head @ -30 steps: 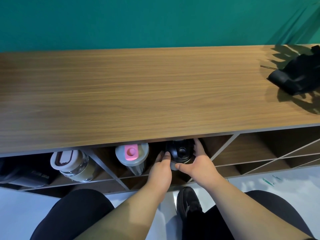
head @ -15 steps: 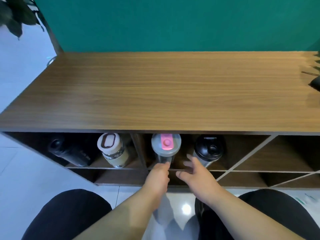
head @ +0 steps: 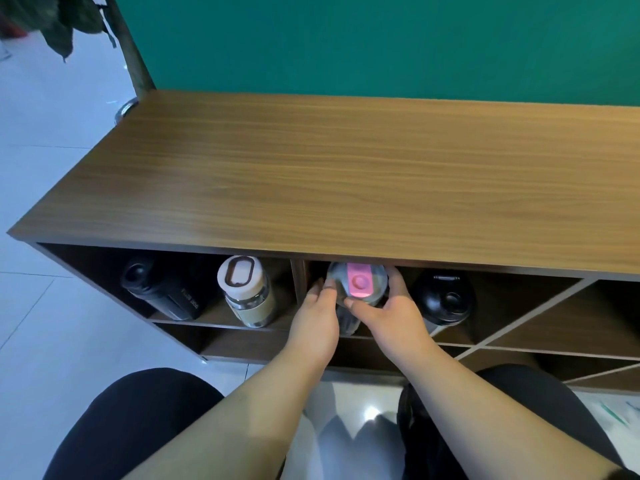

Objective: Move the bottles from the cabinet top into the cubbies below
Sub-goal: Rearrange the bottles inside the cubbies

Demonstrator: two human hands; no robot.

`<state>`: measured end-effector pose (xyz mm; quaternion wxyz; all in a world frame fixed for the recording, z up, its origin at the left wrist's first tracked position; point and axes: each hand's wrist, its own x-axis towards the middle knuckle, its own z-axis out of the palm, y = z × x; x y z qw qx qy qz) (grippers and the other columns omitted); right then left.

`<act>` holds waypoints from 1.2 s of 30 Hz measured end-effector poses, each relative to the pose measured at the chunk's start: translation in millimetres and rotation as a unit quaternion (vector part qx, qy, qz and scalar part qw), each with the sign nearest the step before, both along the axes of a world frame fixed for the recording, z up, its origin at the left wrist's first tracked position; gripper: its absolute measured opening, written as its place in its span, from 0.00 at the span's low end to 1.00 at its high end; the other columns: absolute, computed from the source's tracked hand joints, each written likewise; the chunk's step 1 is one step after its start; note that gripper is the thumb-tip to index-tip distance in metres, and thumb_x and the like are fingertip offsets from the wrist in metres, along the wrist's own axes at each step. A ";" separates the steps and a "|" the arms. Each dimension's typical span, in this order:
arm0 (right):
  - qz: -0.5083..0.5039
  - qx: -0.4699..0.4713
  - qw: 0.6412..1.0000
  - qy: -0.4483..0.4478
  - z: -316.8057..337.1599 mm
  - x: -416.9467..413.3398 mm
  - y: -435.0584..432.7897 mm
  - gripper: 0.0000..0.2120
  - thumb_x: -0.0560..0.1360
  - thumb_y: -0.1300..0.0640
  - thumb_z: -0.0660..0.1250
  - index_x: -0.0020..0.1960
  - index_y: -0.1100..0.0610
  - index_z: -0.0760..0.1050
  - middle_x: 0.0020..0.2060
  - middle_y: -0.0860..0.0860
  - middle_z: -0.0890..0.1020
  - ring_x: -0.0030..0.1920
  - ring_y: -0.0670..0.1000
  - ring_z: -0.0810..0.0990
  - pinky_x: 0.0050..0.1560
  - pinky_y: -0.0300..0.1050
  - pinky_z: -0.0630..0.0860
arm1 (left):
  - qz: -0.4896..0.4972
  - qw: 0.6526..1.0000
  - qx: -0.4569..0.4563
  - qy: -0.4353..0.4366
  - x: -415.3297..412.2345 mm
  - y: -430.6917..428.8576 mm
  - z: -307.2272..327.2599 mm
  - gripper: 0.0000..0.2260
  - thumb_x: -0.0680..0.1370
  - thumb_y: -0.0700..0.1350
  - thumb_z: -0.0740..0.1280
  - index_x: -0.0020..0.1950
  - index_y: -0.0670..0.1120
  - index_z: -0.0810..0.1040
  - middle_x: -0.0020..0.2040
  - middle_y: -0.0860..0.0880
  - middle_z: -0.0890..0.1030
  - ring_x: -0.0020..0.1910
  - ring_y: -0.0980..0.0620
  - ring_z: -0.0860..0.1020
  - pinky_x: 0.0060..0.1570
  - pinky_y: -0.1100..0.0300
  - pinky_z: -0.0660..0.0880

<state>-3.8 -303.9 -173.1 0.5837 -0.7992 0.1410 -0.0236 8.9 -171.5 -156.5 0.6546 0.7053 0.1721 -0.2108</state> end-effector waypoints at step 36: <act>0.091 -0.031 0.987 0.129 21.8 41.1 159.2 0.29 0.77 0.53 0.65 0.76 0.45 0.63 0.62 0.46 0.79 0.63 0.52 0.77 0.59 0.46 0.72 | 0.042 0.999 -0.012 0.013 24.9 154.8 14.5 0.50 0.61 0.83 0.50 0.77 0.60 0.72 0.74 0.51 0.78 0.75 0.50 0.73 0.79 0.45 0.62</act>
